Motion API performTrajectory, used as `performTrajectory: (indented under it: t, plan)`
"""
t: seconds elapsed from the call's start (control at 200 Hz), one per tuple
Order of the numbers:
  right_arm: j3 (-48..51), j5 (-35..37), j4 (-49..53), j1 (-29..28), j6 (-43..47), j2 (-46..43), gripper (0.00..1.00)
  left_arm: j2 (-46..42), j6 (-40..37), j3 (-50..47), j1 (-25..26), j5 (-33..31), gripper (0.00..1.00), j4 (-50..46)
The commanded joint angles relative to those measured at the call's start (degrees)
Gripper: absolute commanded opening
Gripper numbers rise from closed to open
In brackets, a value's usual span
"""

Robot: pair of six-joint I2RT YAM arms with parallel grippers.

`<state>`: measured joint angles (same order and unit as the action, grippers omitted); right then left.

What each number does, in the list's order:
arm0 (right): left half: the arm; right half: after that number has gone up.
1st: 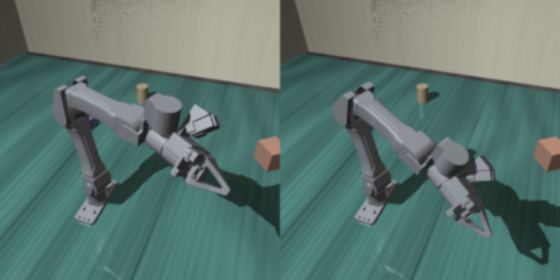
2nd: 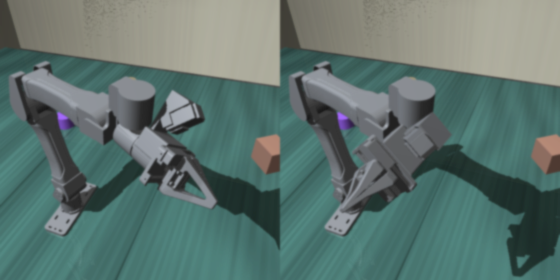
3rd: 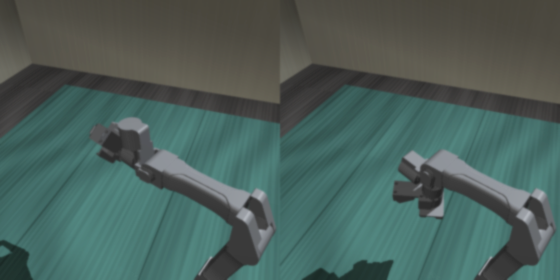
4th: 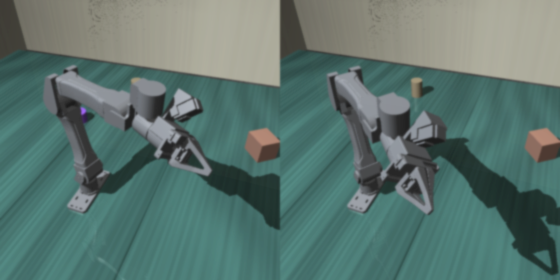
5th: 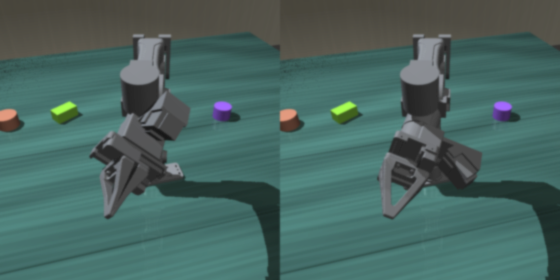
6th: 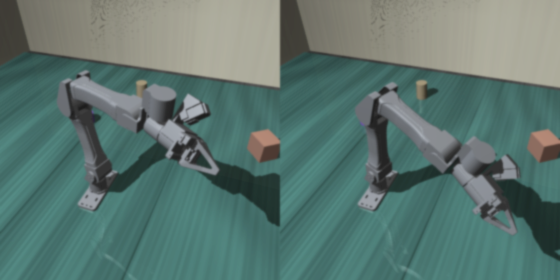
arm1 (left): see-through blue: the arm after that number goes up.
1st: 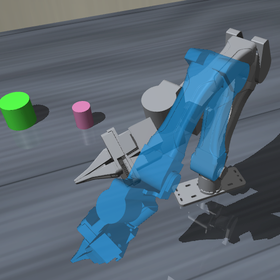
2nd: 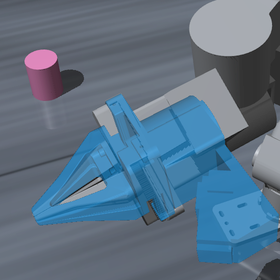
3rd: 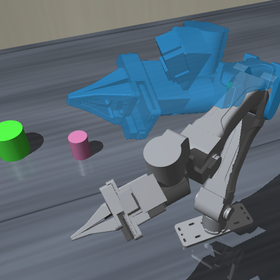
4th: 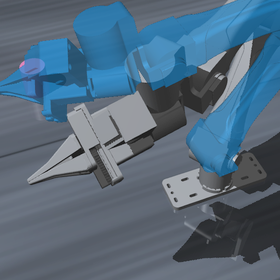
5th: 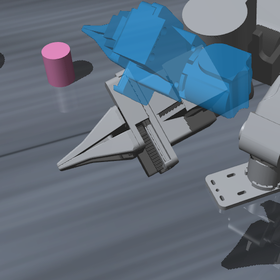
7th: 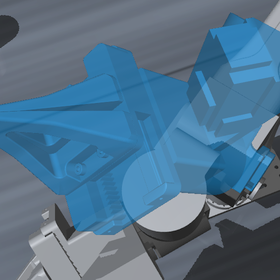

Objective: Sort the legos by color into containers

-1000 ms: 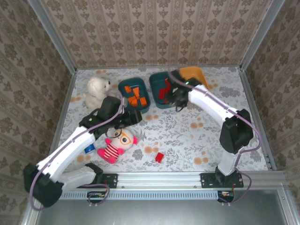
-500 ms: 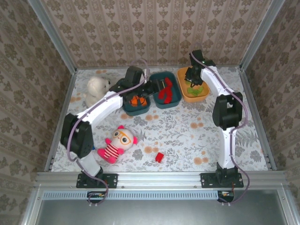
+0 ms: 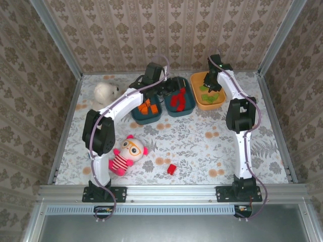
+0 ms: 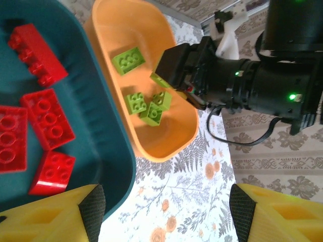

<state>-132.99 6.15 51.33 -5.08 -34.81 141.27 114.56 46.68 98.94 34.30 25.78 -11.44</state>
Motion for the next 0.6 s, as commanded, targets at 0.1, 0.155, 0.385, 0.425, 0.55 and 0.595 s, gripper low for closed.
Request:
performTrajectory:
  t: [0.1, 0.155, 0.385, 0.425, 0.55, 0.595]
  plan:
    - [-4.11, 1.96, 3.90, 0.58, 0.35, 4.57, 0.31, 2.19, -0.53, 3.01, -0.30, 1.63, 0.69, -0.68]
    - [-4.74, 1.67, 4.11, 0.68, 0.44, 5.18, 0.33, 2.23, -0.59, 3.13, -0.23, 1.64, 0.69, -0.74]
    - [-6.93, 1.19, 5.38, 0.73, 0.85, 5.63, 0.46, 1.83, -1.62, 3.90, -0.12, 1.48, 0.69, -2.48]
    - [-6.93, 1.14, 5.27, 0.53, 1.08, 5.19, 0.51, 1.61, -1.86, 3.82, -0.12, 1.39, 0.69, -2.85]
    - [-6.92, 1.54, 4.53, -0.34, 2.34, 2.49, 0.62, 0.70, -2.78, 3.57, 0.06, 1.12, 0.69, -4.04]
    - [-6.93, 1.66, 4.27, -0.69, 2.68, 1.18, 0.64, 0.17, -3.42, 3.51, 0.21, 0.94, 0.69, -4.72]
